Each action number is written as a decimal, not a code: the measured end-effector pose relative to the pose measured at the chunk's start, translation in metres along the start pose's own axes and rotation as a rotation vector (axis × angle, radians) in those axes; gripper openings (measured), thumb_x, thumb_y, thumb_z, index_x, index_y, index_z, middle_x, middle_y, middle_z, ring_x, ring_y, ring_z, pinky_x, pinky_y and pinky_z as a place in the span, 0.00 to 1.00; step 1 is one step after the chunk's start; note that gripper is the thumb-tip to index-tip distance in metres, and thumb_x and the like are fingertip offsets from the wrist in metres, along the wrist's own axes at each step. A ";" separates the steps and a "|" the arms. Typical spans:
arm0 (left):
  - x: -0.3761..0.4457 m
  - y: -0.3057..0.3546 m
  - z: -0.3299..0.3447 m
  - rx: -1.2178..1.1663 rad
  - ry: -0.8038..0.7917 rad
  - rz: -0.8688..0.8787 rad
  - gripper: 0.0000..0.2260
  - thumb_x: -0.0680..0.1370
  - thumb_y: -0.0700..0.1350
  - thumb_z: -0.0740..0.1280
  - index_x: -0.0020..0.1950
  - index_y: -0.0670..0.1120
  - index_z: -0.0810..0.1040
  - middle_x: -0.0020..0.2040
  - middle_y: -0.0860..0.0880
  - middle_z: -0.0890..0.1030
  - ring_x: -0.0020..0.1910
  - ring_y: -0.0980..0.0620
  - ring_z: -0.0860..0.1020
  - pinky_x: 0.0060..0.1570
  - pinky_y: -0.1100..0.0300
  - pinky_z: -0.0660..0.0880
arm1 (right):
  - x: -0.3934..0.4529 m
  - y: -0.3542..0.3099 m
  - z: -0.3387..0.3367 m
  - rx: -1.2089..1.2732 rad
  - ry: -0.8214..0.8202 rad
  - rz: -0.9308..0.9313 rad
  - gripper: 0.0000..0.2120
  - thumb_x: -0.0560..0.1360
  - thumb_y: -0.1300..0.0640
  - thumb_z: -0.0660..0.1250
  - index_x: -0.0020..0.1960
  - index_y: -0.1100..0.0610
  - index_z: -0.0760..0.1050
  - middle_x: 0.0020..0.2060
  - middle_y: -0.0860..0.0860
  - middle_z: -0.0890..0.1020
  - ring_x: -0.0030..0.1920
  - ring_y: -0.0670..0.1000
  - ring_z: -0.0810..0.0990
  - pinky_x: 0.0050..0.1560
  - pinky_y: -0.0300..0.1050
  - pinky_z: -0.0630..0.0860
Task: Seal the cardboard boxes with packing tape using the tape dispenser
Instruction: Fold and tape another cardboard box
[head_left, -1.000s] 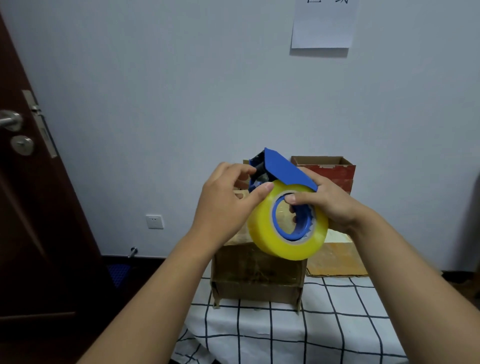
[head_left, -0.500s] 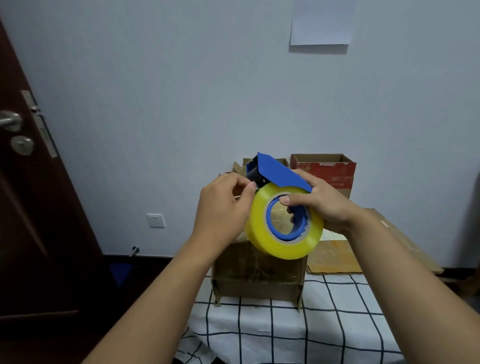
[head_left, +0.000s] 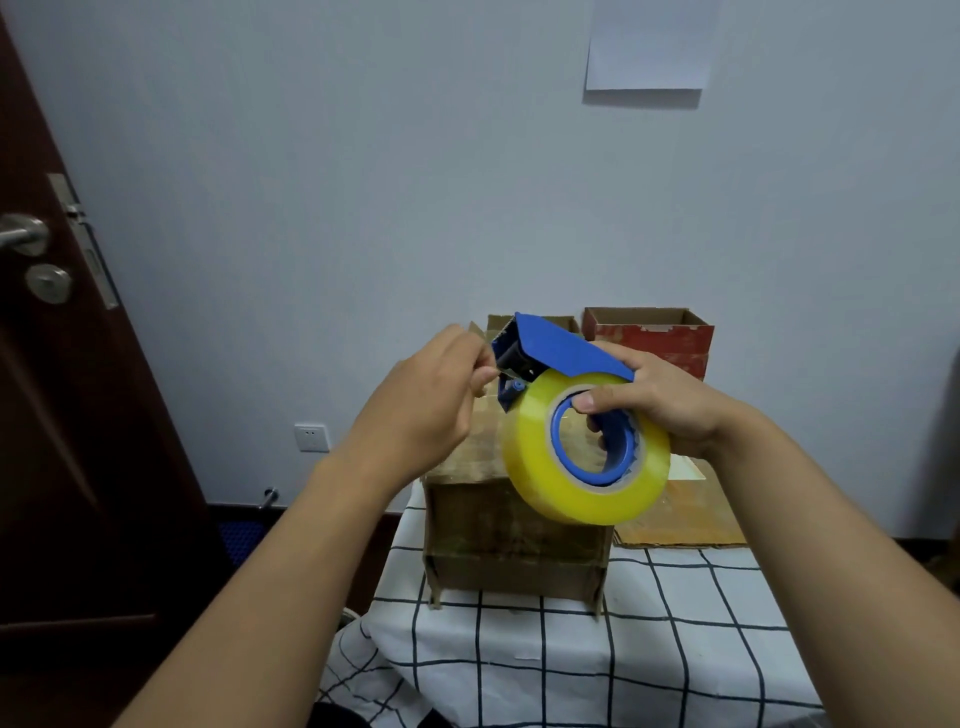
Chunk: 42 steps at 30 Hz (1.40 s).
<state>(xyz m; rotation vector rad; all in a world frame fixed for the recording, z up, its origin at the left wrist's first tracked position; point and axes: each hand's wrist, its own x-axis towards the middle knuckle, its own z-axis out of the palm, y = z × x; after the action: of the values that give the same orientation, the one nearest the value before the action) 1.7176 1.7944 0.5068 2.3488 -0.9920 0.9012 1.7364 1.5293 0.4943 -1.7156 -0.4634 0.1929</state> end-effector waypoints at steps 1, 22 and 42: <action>0.000 -0.001 -0.002 0.022 -0.008 0.008 0.04 0.81 0.40 0.62 0.47 0.42 0.74 0.44 0.48 0.74 0.38 0.45 0.74 0.39 0.46 0.74 | 0.000 -0.001 0.000 0.003 -0.008 0.002 0.26 0.66 0.51 0.80 0.63 0.44 0.78 0.46 0.56 0.82 0.44 0.63 0.78 0.48 0.60 0.77; -0.015 0.000 0.014 -0.361 0.119 -0.167 0.05 0.77 0.45 0.71 0.53 0.48 0.81 0.45 0.59 0.80 0.46 0.61 0.79 0.43 0.72 0.75 | 0.000 -0.001 0.013 0.157 -0.044 0.018 0.17 0.70 0.59 0.74 0.57 0.47 0.82 0.44 0.55 0.82 0.40 0.53 0.82 0.39 0.49 0.79; -0.018 -0.002 0.013 -0.623 0.064 -0.317 0.06 0.78 0.43 0.70 0.49 0.55 0.79 0.45 0.56 0.82 0.44 0.57 0.81 0.44 0.63 0.78 | 0.009 -0.008 0.005 0.041 -0.103 0.065 0.25 0.65 0.54 0.80 0.61 0.47 0.79 0.47 0.59 0.81 0.44 0.63 0.77 0.42 0.54 0.79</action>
<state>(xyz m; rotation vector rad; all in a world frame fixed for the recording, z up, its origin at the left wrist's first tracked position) 1.7143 1.7965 0.4850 1.8560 -0.7106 0.4523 1.7407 1.5387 0.5023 -1.6872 -0.4763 0.3374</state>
